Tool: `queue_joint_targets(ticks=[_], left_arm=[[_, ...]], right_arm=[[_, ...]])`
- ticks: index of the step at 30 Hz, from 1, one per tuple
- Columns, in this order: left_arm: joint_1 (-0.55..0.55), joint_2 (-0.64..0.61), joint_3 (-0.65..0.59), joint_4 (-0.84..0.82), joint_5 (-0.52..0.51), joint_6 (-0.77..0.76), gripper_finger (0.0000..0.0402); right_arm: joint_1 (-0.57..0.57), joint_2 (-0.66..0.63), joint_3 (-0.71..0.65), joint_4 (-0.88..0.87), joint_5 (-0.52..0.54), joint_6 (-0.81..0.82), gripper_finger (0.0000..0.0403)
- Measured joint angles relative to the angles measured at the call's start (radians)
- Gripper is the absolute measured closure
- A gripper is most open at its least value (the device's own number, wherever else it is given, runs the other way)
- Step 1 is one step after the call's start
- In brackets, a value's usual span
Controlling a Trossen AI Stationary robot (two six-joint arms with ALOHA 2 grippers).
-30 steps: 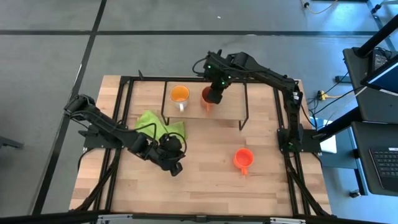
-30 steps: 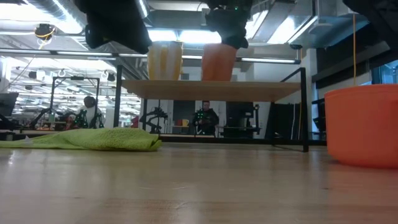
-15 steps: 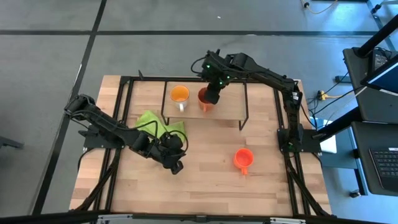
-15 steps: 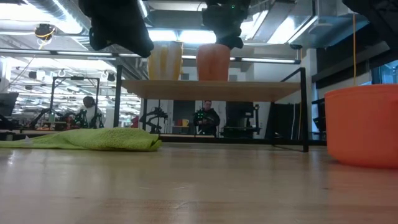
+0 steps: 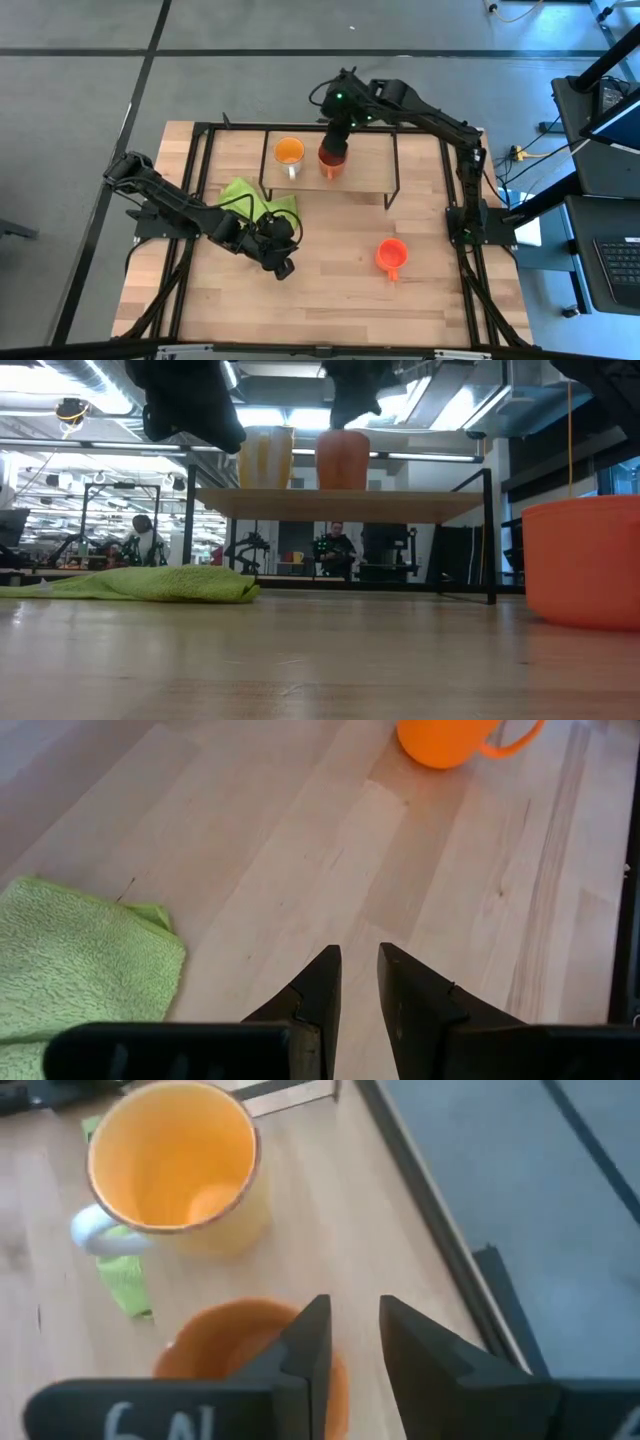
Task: Stack small to large cups/mugs on shelf
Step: Put the orange mug on the shelf
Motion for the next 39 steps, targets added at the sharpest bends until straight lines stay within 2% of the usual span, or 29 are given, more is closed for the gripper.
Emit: queue_joint_targets(ticks=[2,6,9,13,17,19,22,24,28,32,39], left_arm=[[0.000,0.000,0.000,-0.002,0.000,0.004,0.0337],[0.000,0.000,0.000,-0.005,0.000,0.011,0.0337],[0.000,0.000,0.000,-0.005,0.000,0.033,0.0337],[0.009,0.000,0.000,-0.005,0.000,0.070,0.0337],[0.017,0.000,0.000,-0.004,0.008,0.080,0.0337],[0.017,0.000,0.000,-0.004,0.011,0.095,0.0337],[0.017,0.000,0.000,0.000,0.014,0.122,0.0337],[0.017,0.000,0.000,0.008,0.021,0.139,0.0337],[0.017,0.000,0.000,0.012,0.035,0.150,0.0337],[0.013,0.000,0.000,0.012,0.040,0.150,0.0337],[0.002,0.000,0.000,0.012,0.040,0.149,0.0337]], right_arm=[[0.009,-0.006,0.039,-0.053,0.039,0.015,0.0312],[0.031,-0.098,-0.018,-0.181,0.115,0.116,0.0312],[0.057,-0.129,-0.043,-0.303,0.119,0.216,0.0312],[0.146,-0.166,-0.094,-0.332,0.163,0.326,0.0316],[0.233,-0.196,-0.172,-0.332,0.158,0.422,0.0342],[0.265,-0.196,-0.211,-0.285,0.155,0.468,0.0363],[0.309,-0.197,-0.272,-0.104,0.090,0.523,0.0394],[0.338,-0.195,-0.316,0.043,0.058,0.563,0.0396],[0.374,-0.195,-0.390,0.233,0.066,0.643,0.0399],[0.388,-0.195,-0.440,0.308,0.132,0.695,0.0399],[0.389,-0.195,-0.473,0.316,0.205,0.717,0.0401]])
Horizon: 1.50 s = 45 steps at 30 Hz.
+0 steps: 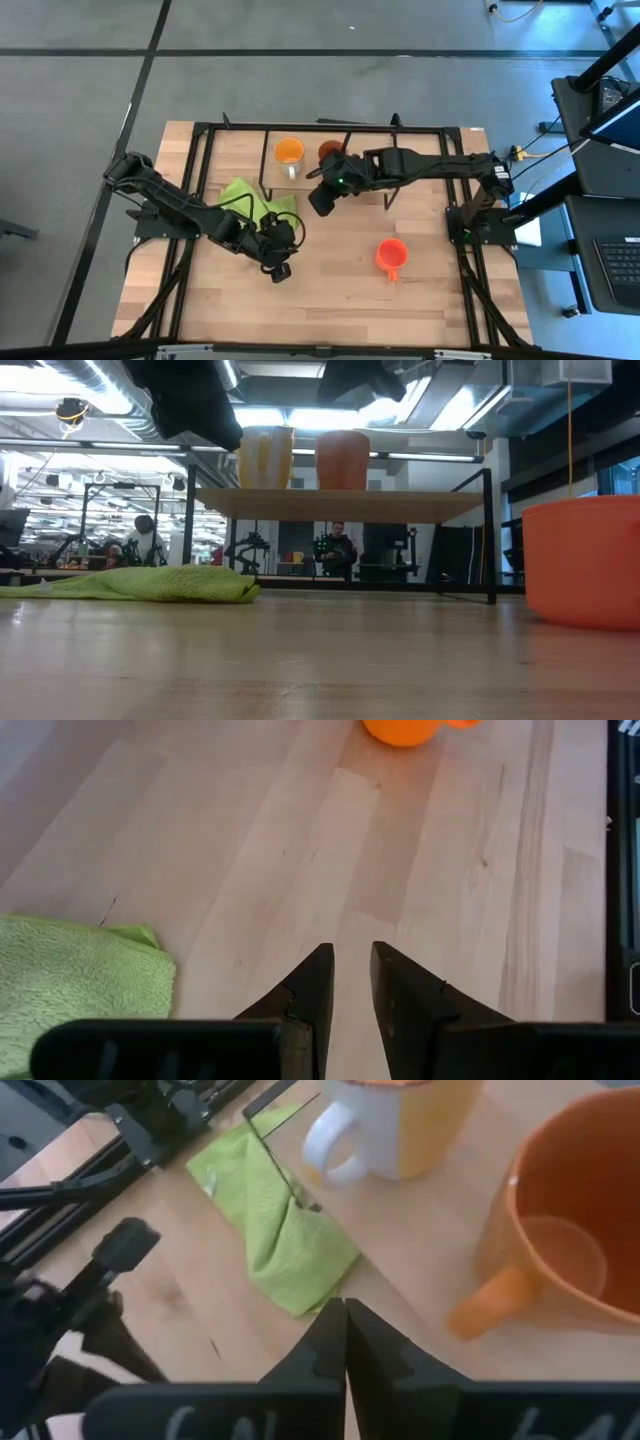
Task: Stack small to large cups/mugs on shelf
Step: Put the orange mug on the shelf
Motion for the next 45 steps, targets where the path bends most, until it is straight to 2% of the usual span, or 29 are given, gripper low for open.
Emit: queue_joint_targets(ticks=[16,45], left_arm=[[0.001,0.000,0.000,-0.001,-0.001,0.019,0.0337],[0.002,0.000,0.000,-0.001,-0.004,0.027,0.0337]], right_arm=[[0.018,0.019,-0.001,-0.052,0.106,0.024,0.0402],[0.050,0.051,-0.001,-0.111,0.178,0.050,0.0399]])
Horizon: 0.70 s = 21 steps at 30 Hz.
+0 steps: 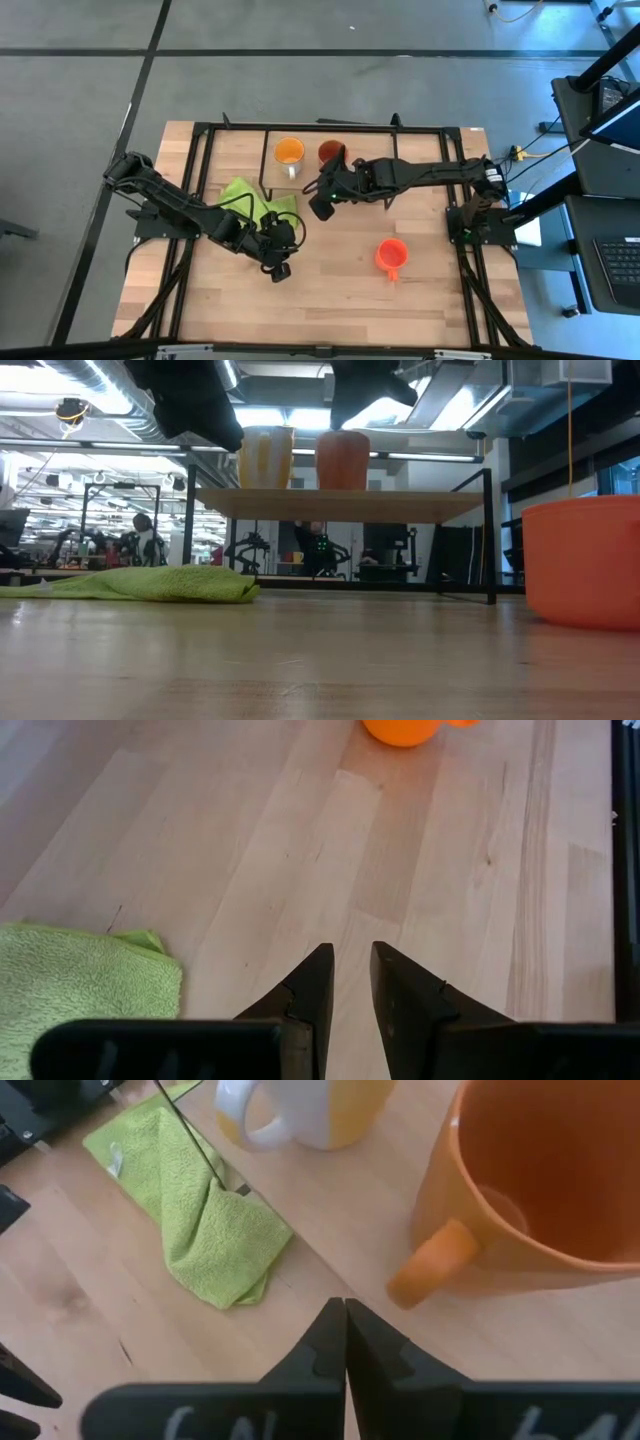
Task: Stack small to large cups/mugs on shelf
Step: Put the orange mug on the shelf
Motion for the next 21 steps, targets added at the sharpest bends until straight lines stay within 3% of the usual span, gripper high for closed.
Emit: queue_joint_targets(ticks=[13,21], left_arm=[[0.000,0.000,0.000,0.000,0.000,-0.002,0.0337],[-0.001,0.000,0.000,0.002,0.006,-0.002,0.0337]], right_arm=[[0.021,-0.002,0.000,-0.049,0.004,0.006,0.0398],[0.067,-0.032,0.001,-0.004,-0.252,-0.049,0.0350]])
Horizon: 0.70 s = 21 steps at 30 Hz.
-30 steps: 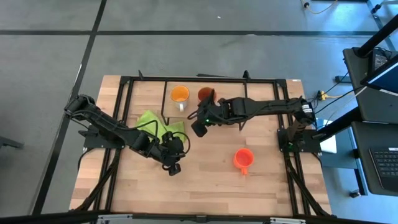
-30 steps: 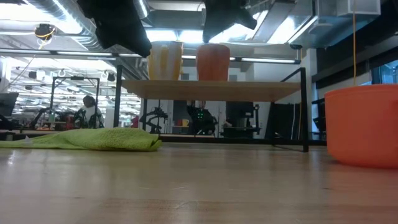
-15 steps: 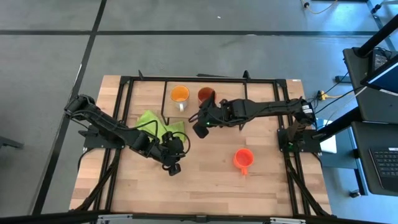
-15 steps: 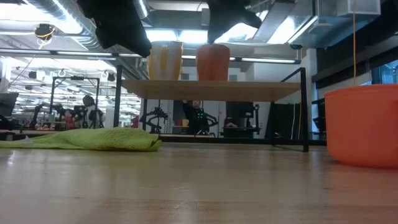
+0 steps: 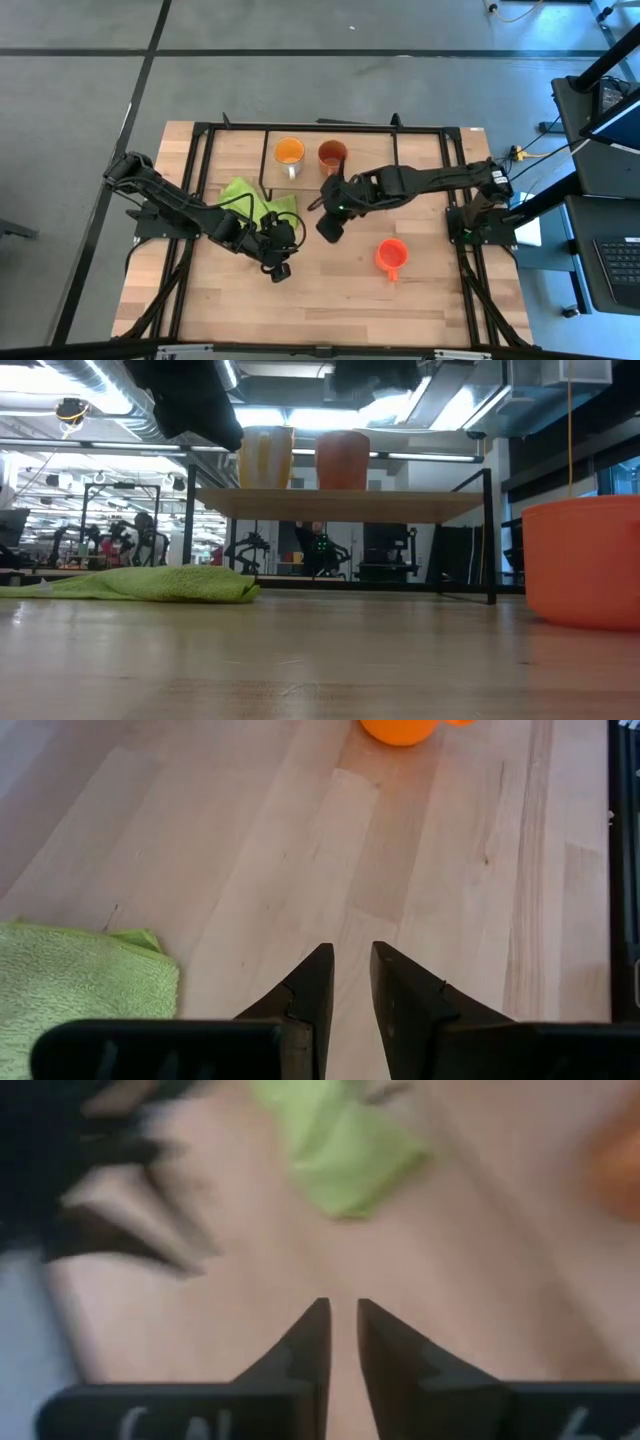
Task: Stack small to large cups/mugs on shelf
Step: Put the orange mug on the shelf
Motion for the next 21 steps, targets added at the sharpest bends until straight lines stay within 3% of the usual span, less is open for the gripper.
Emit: queue_joint_targets(ticks=[5,12,17,21], left_arm=[[0.000,0.000,0.000,0.004,0.005,0.001,0.0337],[-0.002,0.000,0.000,0.005,0.006,0.005,0.0337],[-0.002,0.000,0.000,0.006,0.006,0.030,0.0337],[-0.002,0.000,0.000,0.015,0.006,0.032,0.0337]], right_arm=[[0.035,-0.056,0.002,0.024,-0.096,-0.025,0.0305],[0.101,-0.135,0.002,-0.533,0.020,0.153,0.0263],[0.152,-0.176,-0.058,-0.527,0.013,0.268,0.0247],[0.188,-0.207,-0.229,-0.518,-0.050,0.348,0.0233]])
